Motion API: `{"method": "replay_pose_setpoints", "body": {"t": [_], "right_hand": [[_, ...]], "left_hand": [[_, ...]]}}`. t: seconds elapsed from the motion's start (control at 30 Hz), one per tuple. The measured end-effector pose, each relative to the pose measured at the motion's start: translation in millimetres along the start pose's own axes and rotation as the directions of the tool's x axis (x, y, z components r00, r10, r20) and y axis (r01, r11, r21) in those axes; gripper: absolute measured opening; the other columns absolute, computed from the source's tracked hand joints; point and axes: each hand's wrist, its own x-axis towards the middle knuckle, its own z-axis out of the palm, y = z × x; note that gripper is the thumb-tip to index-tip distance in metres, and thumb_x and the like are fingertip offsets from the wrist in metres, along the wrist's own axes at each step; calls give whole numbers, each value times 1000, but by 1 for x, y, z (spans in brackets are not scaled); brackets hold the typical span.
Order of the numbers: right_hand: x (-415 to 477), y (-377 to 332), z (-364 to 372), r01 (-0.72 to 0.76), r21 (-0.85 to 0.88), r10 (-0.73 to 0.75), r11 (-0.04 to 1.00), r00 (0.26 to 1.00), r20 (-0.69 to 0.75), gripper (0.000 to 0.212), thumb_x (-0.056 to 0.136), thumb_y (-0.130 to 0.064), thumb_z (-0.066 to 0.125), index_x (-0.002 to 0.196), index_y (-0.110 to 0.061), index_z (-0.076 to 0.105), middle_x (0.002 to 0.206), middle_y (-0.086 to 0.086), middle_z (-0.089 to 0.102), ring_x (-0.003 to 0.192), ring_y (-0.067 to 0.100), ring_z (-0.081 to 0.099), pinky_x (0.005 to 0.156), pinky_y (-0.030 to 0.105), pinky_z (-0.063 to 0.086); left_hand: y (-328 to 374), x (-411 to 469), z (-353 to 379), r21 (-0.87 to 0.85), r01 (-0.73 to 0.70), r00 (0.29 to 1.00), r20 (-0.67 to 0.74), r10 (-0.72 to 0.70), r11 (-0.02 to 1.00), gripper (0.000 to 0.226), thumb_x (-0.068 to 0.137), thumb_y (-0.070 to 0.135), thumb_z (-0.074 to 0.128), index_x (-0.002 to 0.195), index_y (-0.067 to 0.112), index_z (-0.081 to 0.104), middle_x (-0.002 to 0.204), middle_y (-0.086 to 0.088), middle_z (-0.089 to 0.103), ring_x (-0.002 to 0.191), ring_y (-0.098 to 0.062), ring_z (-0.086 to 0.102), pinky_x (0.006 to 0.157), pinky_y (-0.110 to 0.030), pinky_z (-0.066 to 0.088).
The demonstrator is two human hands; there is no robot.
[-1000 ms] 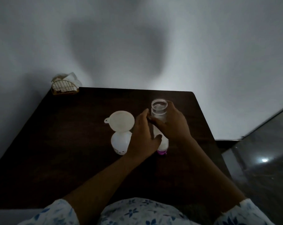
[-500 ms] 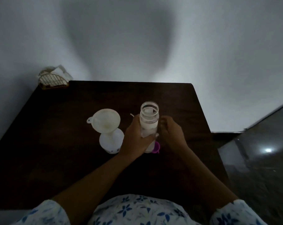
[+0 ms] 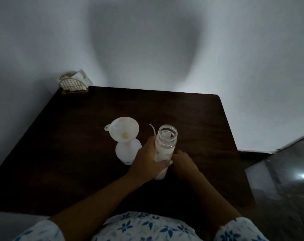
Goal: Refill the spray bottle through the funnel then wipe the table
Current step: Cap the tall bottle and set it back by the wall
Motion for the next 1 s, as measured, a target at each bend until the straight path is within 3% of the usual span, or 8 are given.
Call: {"method": "replay_pose_setpoints", "body": {"t": [0.2, 0.4, 0.53, 0.63, 0.73, 0.83, 0.93, 1.0], "right_hand": [[-38, -29, -79, 103, 578, 234, 810, 845, -480, 41, 82, -17, 66, 119, -29, 53, 113, 2, 39, 90, 10, 48, 79, 15, 41], [-76, -68, -122, 624, 778, 169, 71, 762, -626, 34, 75, -42, 70, 103, -27, 59, 113, 12, 53, 104, 35, 56, 84, 42, 52], [-87, -89, -109, 692, 720, 183, 53, 702, -688, 37, 74, -40, 71, 103, -20, 57, 106, 6, 60, 95, 24, 60, 79, 36, 53], [-94, -95, -106, 700, 710, 207, 73, 686, -698, 25, 78, -20, 67, 99, -17, 55, 101, 1, 62, 92, 19, 62, 75, 29, 53], [-102, -99, -106, 711, 686, 183, 155, 661, -727, 28, 75, 1, 63, 97, -15, 54, 96, -4, 65, 88, 16, 64, 73, 25, 52], [-109, -103, -104, 702, 665, 203, 256, 633, -747, 37, 67, -5, 73, 98, -18, 56, 96, -8, 66, 89, 15, 64, 75, 26, 53], [-114, -107, -106, 668, 676, 235, 311, 635, -736, 50, 62, -8, 76, 103, -23, 53, 97, -15, 63, 91, 8, 63, 75, 23, 52], [-117, -109, -108, 673, 670, 200, 314, 643, -739, 57, 63, -10, 76, 113, -21, 51, 106, -10, 61, 98, 11, 62, 77, 24, 52]], "left_hand": [[3, 1, -10, -64, 1, 992, 124, 7, 998, 65, 70, 23, 77, 117, 36, 35, 115, 16, 52, 108, 0, 51, 90, -15, 44], [-8, 7, -8, 24, 1, 968, 252, -8, 1000, 61, 73, 25, 75, 122, 25, 39, 108, 19, 48, 106, 4, 50, 85, -3, 35], [-26, 23, 8, 343, 247, 928, -352, -120, 906, 9, 94, 19, 50, 97, 11, 50, 89, 6, 49, 81, -5, 50, 74, -16, 42], [-29, 28, 35, 473, 207, 752, -637, 170, 856, 27, 101, 18, 29, 83, 10, 48, 83, -3, 44, 75, -14, 45, 74, -28, 39], [-24, 23, 35, 660, 183, 708, -603, 368, 728, 32, 101, 38, 13, 102, 32, 45, 88, 20, 46, 100, 9, 45, 103, -15, 23], [-29, 22, 54, 627, 111, 732, -576, 364, 771, 23, 101, 24, 31, 93, 9, 46, 91, -6, 47, 94, -20, 49, 113, -33, 17], [-40, 33, 56, 735, 318, 445, -673, 590, 599, 21, 99, 21, 37, 104, 2, 46, 89, -11, 46, 116, -26, 46, 112, -37, 18], [-33, 38, 55, 718, 162, 417, -671, 612, 677, 30, 99, 21, 38, 121, 1, 42, 90, -11, 47, 116, -26, 46, 114, -36, 18]]}}
